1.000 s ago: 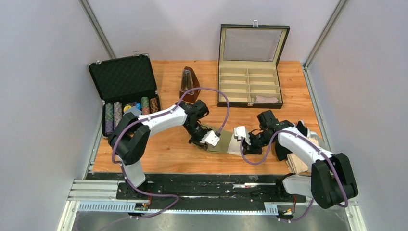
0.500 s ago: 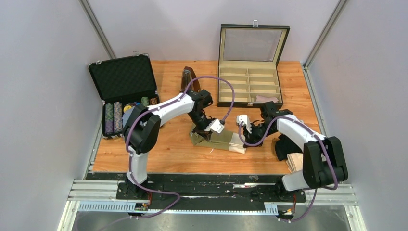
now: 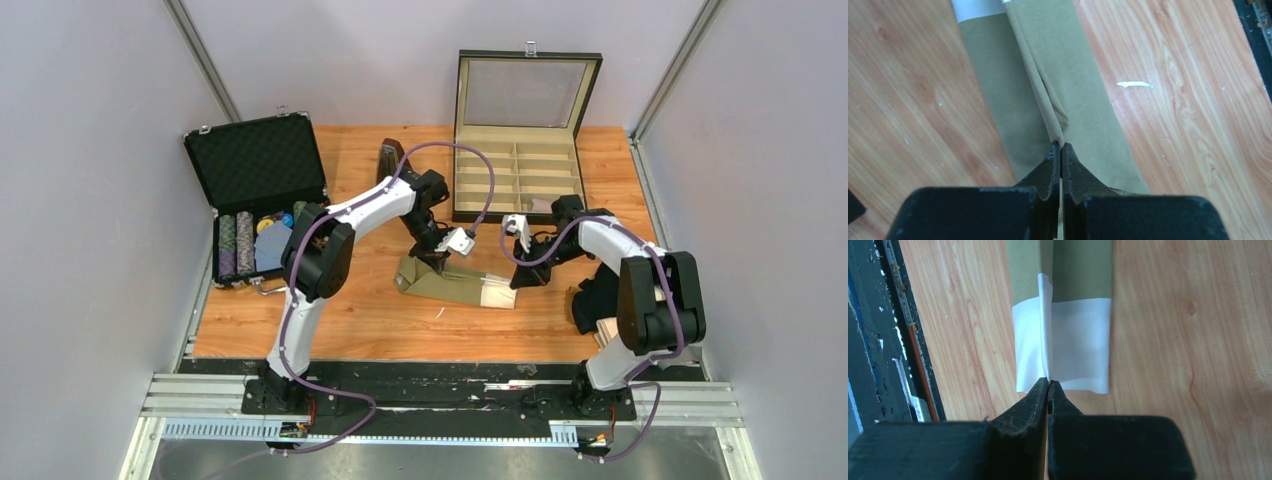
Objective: Roll the underwear
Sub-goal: Fold the underwear at the center of the board.
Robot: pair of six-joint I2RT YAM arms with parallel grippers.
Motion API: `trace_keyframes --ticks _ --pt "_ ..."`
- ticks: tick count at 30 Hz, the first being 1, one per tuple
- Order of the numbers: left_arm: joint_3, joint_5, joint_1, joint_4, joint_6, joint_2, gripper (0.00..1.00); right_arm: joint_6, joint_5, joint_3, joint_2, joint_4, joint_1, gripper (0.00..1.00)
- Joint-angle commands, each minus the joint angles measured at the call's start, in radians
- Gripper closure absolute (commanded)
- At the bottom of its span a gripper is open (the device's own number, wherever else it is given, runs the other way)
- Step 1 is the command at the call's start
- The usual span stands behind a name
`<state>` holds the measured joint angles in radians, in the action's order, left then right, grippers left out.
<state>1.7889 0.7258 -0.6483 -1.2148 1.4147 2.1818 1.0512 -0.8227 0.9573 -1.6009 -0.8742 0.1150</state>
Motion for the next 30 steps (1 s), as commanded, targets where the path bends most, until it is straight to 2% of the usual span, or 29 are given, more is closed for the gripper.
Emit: trace_keyframes --ticks 1,11,20,30 --pt "0.058 -0.022 0.025 -0.022 -0.016 0.027 1.00 -0.039 -0.038 0.072 -0.054 -0.006 -0.009 1.00" --pt "0.091 -0.059 0.048 0.064 -0.083 0.061 1.00 -0.085 -0.002 0.138 -0.157 0.028 -0.020 1.00" --pt "0.135 -0.048 0.048 0.057 -0.087 0.091 1.00 -0.146 0.043 0.153 -0.192 0.037 -0.030 1.00" --pt "0.135 -0.014 0.049 -0.016 -0.042 0.053 1.00 -0.281 -0.049 0.187 -0.109 -0.069 -0.028 1.00"
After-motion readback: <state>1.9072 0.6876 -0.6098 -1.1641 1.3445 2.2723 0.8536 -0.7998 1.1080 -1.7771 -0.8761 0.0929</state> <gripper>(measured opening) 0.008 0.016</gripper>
